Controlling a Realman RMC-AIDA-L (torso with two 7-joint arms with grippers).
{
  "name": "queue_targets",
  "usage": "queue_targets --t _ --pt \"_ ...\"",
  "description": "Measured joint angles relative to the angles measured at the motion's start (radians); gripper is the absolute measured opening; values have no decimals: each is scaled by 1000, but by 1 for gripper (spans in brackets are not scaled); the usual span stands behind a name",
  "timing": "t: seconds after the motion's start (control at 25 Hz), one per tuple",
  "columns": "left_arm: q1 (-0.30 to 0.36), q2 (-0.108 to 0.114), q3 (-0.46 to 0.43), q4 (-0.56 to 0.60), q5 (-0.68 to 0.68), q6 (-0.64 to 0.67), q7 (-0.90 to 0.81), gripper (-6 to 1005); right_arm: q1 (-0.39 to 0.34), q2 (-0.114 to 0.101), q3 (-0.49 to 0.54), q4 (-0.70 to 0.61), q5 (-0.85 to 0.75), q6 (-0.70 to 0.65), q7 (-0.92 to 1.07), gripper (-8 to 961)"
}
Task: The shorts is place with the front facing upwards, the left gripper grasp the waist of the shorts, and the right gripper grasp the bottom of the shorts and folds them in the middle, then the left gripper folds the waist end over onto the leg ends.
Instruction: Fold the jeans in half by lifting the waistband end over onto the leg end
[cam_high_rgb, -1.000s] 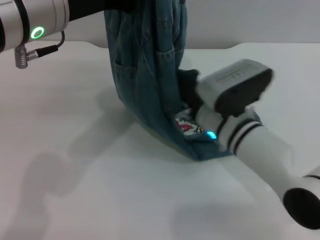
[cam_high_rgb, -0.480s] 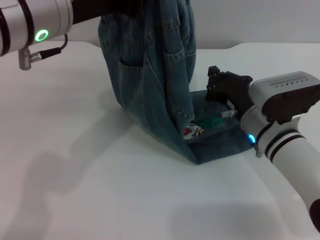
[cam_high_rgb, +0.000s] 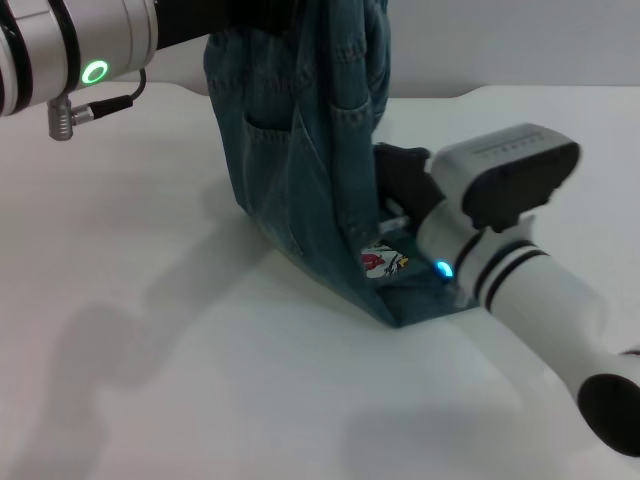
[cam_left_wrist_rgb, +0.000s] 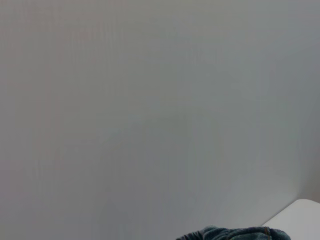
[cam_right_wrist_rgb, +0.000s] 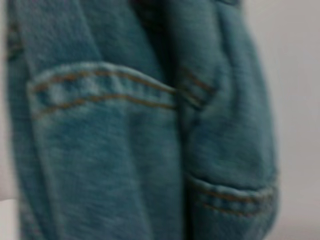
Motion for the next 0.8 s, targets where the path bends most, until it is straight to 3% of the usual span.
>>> queue_targets --t 0.12,0.28,0.56,0.8 --pt "0 0 4 0 0 4 0 107 36 0 -37 -7 0 1 39 0" --pt "2 1 5 6 0 4 0 107 34 -1 -52 -29 -1 -31 30 -1" --pt "22 2 -3 45 0 11 13 108 -80 -24 20 -74 -37 -172 20 -1" --pt "21 1 17 75 0 32 18 108 -168 -20 148 -136 -149 -321 19 -2"
